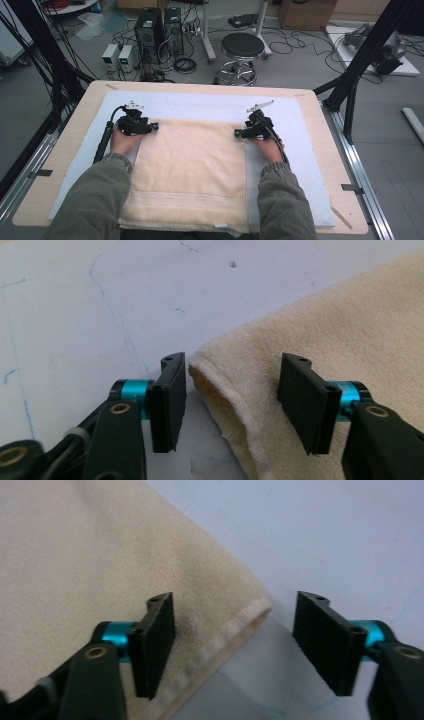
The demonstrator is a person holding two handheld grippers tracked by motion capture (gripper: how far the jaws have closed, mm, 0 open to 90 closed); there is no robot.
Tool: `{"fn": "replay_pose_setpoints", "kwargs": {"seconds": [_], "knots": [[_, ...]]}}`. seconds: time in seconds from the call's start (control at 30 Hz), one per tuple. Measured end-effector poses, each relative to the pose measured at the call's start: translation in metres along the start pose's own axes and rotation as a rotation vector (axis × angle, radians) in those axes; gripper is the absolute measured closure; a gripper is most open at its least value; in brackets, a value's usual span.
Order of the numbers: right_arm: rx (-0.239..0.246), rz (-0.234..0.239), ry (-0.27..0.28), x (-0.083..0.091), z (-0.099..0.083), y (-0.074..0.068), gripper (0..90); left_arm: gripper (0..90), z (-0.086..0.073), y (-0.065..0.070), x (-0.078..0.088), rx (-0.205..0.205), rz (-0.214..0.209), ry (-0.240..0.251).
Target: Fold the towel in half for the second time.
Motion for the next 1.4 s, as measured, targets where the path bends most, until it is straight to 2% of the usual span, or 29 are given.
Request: {"fn": "replay_pose_setpoints", "kwargs": {"seconds": [0.07,0.13,0.2,0.23,0.27,0.33,0.4,0.53,0.7,0.83,0.93,0.97,1.03,1.1,1.17,1.27,1.33,1.37,1.4], "knots": [[0.014,0.019,0.006,-0.001,0.002,-0.002,44.2,50.5,0.000,0.000,0.001,-0.004,-0.007,-0.004],[0.039,0.035,0.003,-0.003,0.004,-0.007,51.6,59.0,0.000,0.002,0.001,-0.006,-0.030,-0.007],[0.034,0.062,0.008,-0.003,0.005,-0.009,59.2,66.3,0.000,0.004,0.001,0.000,-0.053,-0.009],[0.029,0.078,0.009,-0.003,0.005,-0.009,66.0,70.7,0.000,0.005,0.001,0.003,-0.063,-0.010],[0.028,0.102,0.007,-0.003,0.006,-0.011,71.3,73.7,0.000,0.005,0.002,0.003,-0.067,-0.011],[0.043,0.114,0.002,-0.003,0.007,-0.013,76.6,77.5,0.000,0.005,0.004,-0.017,-0.056,-0.017],[0.059,0.111,-0.002,-0.001,0.008,-0.014,79.1,79.7,0.002,0.005,0.008,-0.028,-0.047,-0.011],[0.047,0.125,0.032,0.008,0.012,-0.014,80.3,81.0,0.010,0.005,0.023,-0.024,-0.062,0.029],[0.067,0.155,0.094,0.032,0.021,-0.019,81.1,84.2,0.018,0.008,0.049,-0.041,-0.096,0.073],[0.100,0.176,0.129,0.056,0.029,-0.031,81.2,85.2,0.023,0.017,0.075,-0.087,-0.117,0.122],[0.145,0.197,0.153,0.077,0.033,-0.047,81.2,85.6,0.020,0.025,0.098,-0.130,-0.120,0.134],[0.155,0.208,0.157,0.085,0.033,-0.053,81.1,85.6,0.018,0.029,0.107,-0.151,-0.122,0.154],[0.194,0.217,0.163,0.100,0.029,-0.069,81.3,85.6,0.008,0.040,0.127,-0.193,-0.121,0.187],[0.226,0.234,0.162,0.115,0.021,-0.085,81.6,85.6,-0.010,0.052,0.149,-0.241,-0.131,0.208],[0.265,0.249,0.156,0.127,0.006,-0.104,81.9,85.6,-0.036,0.066,0.171,-0.276,-0.164,0.210],[0.290,0.323,0.179,0.150,-0.023,-0.136,82.1,83.8,-0.085,0.086,0.204,-0.302,-0.241,0.189],[0.293,0.398,0.198,0.163,-0.044,-0.154,73.0,70.4,-0.110,0.093,0.224,-0.311,-0.258,0.196],[0.284,0.435,0.196,0.168,-0.053,-0.160,67.7,63.7,-0.116,0.092,0.231,-0.304,-0.259,0.198],[0.282,0.452,0.185,0.170,-0.060,-0.163,63.3,58.7,-0.119,0.091,0.235,-0.290,-0.257,0.196]]}}
Point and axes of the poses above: each handheld gripper's, and its own axes: x roughly backward along the jaws, z roughly out of its top, y roughly to its right, the point moved 6 cm from there along -x, roughly forward along the jaws, and after that the axes turned 5 degrees about x, right-handed, at the moved point
